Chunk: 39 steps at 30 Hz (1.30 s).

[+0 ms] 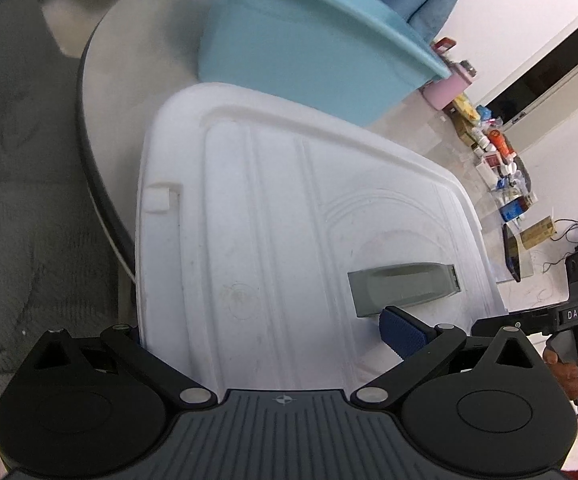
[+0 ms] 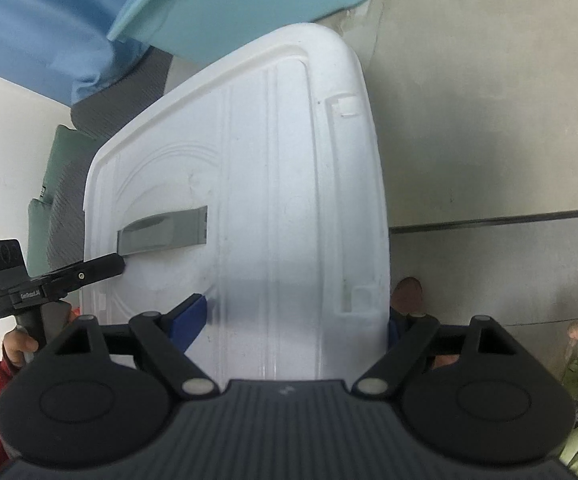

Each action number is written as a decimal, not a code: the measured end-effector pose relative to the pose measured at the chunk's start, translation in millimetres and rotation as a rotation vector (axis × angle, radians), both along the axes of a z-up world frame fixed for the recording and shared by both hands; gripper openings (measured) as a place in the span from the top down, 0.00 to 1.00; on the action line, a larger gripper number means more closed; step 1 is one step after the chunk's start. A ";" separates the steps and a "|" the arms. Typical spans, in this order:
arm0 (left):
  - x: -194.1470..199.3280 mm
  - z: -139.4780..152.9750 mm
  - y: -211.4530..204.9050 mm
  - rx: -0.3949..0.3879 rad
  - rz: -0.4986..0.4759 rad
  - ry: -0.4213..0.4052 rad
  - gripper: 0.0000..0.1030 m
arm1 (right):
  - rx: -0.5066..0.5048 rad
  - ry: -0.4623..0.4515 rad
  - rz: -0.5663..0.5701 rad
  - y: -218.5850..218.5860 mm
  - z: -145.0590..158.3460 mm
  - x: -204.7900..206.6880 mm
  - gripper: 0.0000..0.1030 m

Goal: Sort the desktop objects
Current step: 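Carry the raised lid with both grippers toward the light blue tub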

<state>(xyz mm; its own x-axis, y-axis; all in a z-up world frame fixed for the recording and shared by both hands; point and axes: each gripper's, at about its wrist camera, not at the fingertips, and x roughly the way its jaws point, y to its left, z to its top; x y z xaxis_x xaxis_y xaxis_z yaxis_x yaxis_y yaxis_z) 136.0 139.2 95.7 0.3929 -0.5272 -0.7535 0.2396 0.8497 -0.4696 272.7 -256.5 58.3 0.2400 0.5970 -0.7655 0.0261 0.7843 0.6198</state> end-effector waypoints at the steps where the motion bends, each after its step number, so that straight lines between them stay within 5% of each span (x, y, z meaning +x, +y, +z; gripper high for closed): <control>1: -0.7 4.8 -0.6 -0.002 0.000 -0.007 0.00 | -0.001 -0.008 -0.001 -0.8 4.1 0.9 0.18; 23: 1.2 74.5 -6.3 0.016 0.014 -0.066 0.00 | 0.015 -0.085 0.000 -7.3 56.2 19.1 0.18; 39: 64.9 99.6 -7.5 0.008 -0.008 -0.079 0.00 | 0.000 -0.121 -0.046 -10.4 82.0 66.2 0.18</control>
